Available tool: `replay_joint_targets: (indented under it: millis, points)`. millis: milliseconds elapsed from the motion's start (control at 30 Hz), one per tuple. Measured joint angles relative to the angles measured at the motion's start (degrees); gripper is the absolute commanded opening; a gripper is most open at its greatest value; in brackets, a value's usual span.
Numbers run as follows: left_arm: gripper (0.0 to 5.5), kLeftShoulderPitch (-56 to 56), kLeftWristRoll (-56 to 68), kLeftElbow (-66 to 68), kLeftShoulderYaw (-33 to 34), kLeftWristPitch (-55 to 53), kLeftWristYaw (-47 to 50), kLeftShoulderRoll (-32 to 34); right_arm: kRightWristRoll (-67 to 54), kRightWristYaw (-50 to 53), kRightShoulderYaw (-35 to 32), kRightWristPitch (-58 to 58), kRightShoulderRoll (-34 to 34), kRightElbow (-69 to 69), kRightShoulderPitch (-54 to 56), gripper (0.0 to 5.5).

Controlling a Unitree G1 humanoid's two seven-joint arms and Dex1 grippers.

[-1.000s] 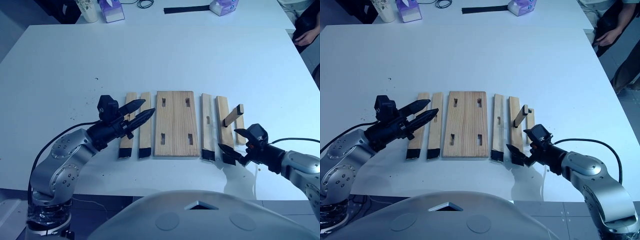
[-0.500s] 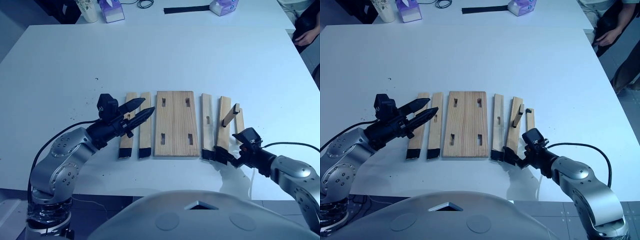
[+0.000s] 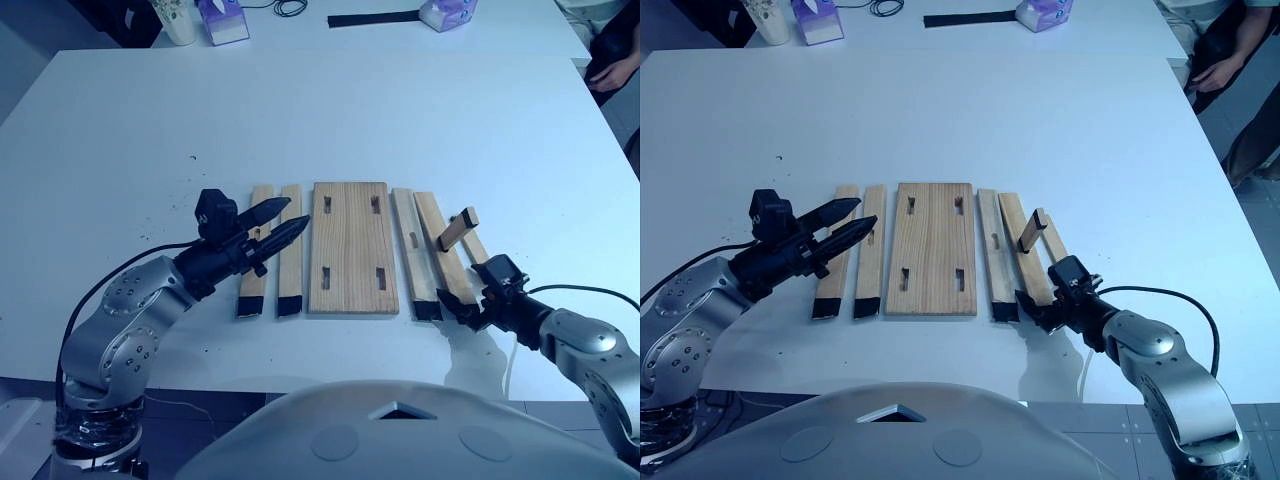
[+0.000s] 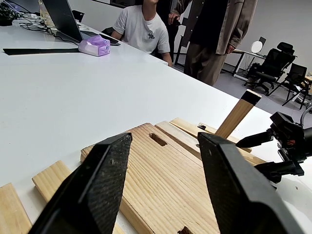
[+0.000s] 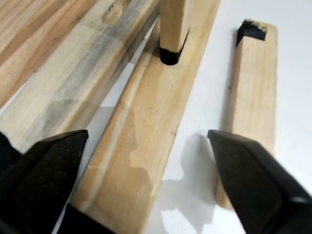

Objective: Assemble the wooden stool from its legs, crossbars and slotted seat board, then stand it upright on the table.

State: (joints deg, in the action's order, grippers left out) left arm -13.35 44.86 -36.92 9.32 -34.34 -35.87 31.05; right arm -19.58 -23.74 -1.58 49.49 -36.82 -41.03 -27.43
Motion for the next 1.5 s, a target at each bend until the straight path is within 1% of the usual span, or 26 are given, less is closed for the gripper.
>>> replay_joint_targets:
  millis: [267,300,400,467,567,700,800,967,1067,1133,1167,1200,1233,1367,1500]
  points:
    - [2.51,0.6,-0.1,0.1,0.0,0.0,-0.1,0.2,1.0,0.9,1.0,-2.6,1.6,1.6,0.0,2.78]
    - [2.51,0.7,-0.1,0.2,0.0,0.0,-0.1,0.3,1.2,1.5,1.0,-2.6,2.4,1.7,0.0,2.73]
    - [2.51,0.8,-0.1,0.5,0.0,0.0,-0.1,0.5,1.5,2.5,1.0,-2.6,3.3,1.8,0.4,2.31]
    - [2.51,0.9,-0.1,0.6,0.0,0.0,-0.1,0.5,1.6,3.2,1.0,-2.3,4.0,1.8,0.7,2.13]
    - [2.51,0.9,-0.1,0.7,0.0,0.0,-0.1,0.5,1.6,4.0,0.8,-1.6,5.4,1.7,1.2,2.10]
    - [2.51,0.9,-0.1,0.7,0.0,0.0,-0.1,0.6,1.6,5.1,-1.3,-1.0,6.7,1.4,3.4,2.10]
    - [2.51,0.9,-0.1,0.8,0.0,0.0,-0.1,0.6,1.4,5.5,-2.0,-1.0,7.5,0.3,6.2,2.10]
    - [2.51,2.0,0.1,1.6,0.3,-0.1,-0.1,0.7,-2.3,5.7,-5.4,-1.9,10.7,-1.0,13.0,2.09]
    - [2.51,4.8,3.5,2.5,1.8,-1.4,-0.1,1.0,-8.2,0.8,-8.3,-4.0,10.9,-0.6,18.9,2.09]
    - [2.79,7.2,8.0,3.2,3.4,-3.1,-0.1,1.2,-15.0,-3.3,-11.3,-4.3,10.2,0.2,24.3,2.09]
    - [2.95,8.8,12.8,3.9,4.7,-4.7,-0.2,1.2,-21.9,-6.7,-14.0,-3.6,9.2,2.2,28.5,2.09]
    - [3.22,10.0,15.9,4.2,5.4,-5.7,-0.4,1.5,-26.0,-8.9,-15.6,-2.8,8.2,3.5,31.2,2.09]
    - [3.43,11.8,21.8,4.4,6.2,-7.4,-0.9,2.0,-32.9,-12.9,-17.0,-0.6,5.6,5.7,35.3,2.09]
    - [3.48,18.2,32.6,5.8,5.6,-10.2,-1.0,2.2,-44.5,-22.4,-16.4,3.9,0.1,9.4,41.1,2.09]
    - [3.48,25.5,39.4,7.8,3.1,-12.1,-1.4,2.0,-45.8,-30.7,-12.4,4.8,-4.3,11.1,43.9,2.09]
